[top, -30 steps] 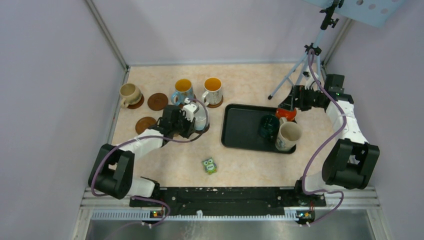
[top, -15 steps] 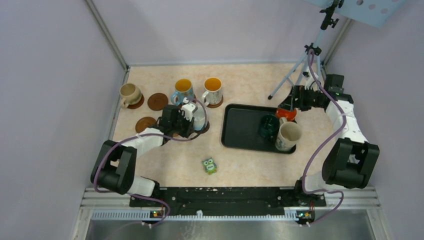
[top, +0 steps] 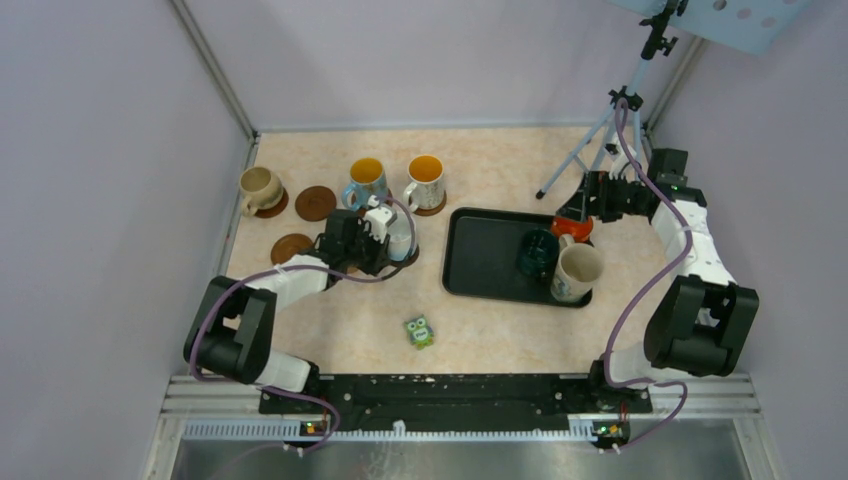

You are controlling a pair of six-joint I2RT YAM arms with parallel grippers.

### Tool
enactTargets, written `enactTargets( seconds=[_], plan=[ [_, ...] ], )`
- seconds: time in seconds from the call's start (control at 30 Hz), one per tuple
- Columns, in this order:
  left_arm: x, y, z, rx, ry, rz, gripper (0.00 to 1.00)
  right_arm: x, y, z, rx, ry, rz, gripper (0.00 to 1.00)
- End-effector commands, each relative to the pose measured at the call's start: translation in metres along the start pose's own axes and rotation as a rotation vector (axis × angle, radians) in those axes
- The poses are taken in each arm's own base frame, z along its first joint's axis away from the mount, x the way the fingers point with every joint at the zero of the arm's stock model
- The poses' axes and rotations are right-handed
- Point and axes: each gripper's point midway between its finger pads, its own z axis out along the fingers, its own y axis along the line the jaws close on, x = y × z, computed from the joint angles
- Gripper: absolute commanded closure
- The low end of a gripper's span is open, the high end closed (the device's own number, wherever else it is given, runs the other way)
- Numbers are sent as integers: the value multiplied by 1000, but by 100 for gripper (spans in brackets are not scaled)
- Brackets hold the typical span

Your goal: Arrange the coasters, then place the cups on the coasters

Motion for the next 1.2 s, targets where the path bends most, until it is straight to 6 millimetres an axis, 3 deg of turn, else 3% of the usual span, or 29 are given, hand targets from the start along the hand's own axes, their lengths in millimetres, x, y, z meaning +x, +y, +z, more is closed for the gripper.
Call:
enactTargets(
  seconds=[0.0,0.27,0.47,0.57,0.77,1.07,1.17],
  plan=[
    [-36,2,-1,9,-112,66,78,-5,-4,-1,4,-20,-17,8],
    [-31,0,-7,15,-95,82,54,-5,-4,-1,3,-21,-17,7],
    [-27,-1,-10,16,-81,88,48,-6,-4,-2,5,-21,-19,7],
    [-34,-3,-16,21,-87,90,39,-5,-5,-2,12,-16,-20,8],
    [-55,-7,-40,14,-81,101,2,0,-12,-7,83,58,-46,7],
    [-81,-17,-75,20,-99,89,1,30,-20,-6,178,341,-115,7],
    [-88,-23,-82,35,-129,88,1,40,-12,-4,151,412,-123,7]
  ],
)
